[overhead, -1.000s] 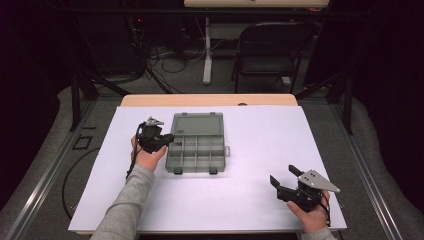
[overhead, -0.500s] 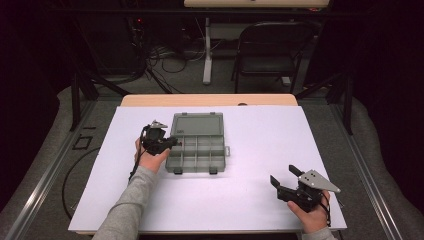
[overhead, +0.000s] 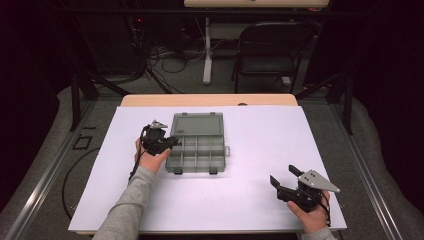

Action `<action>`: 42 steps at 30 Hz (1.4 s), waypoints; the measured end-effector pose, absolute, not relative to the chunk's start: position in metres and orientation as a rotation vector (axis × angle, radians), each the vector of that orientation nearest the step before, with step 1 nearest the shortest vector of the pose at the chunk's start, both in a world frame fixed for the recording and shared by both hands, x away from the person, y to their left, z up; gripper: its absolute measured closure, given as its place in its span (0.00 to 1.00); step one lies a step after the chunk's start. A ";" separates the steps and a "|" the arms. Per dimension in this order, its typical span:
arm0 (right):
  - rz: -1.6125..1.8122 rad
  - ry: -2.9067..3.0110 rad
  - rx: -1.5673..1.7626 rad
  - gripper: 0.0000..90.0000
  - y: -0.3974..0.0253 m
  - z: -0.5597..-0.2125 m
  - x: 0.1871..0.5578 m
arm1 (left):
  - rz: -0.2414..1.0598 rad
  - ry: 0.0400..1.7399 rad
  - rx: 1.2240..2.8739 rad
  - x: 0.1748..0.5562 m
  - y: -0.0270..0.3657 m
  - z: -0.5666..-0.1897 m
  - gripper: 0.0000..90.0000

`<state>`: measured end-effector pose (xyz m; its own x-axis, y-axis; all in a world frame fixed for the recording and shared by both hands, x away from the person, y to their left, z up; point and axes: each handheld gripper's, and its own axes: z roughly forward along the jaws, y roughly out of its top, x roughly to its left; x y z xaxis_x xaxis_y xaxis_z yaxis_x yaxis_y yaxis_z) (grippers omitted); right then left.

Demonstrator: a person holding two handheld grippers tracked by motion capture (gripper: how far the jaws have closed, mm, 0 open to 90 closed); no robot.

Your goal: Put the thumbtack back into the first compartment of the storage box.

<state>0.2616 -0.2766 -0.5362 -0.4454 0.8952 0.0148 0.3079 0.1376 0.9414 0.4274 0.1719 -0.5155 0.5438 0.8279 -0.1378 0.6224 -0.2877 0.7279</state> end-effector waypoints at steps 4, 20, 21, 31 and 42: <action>1.309 1.837 1.152 0.24 -0.277 -0.537 0.262 | 0.354 1.154 2.001 0.425 0.172 -0.512 0.80; 1.311 1.837 1.154 0.24 -0.277 -0.536 0.262 | 0.441 1.098 1.917 0.416 0.176 -0.499 0.45; 1.312 1.839 1.152 0.24 -0.276 -0.537 0.262 | 0.445 1.096 1.913 0.415 0.176 -0.498 0.43; 1.309 1.846 1.155 0.24 -0.276 -0.537 0.263 | 0.450 1.076 1.880 0.404 0.182 -0.481 0.38; 1.305 1.841 1.148 0.24 -0.276 -0.536 0.261 | 0.478 1.040 1.808 0.370 0.207 -0.455 0.34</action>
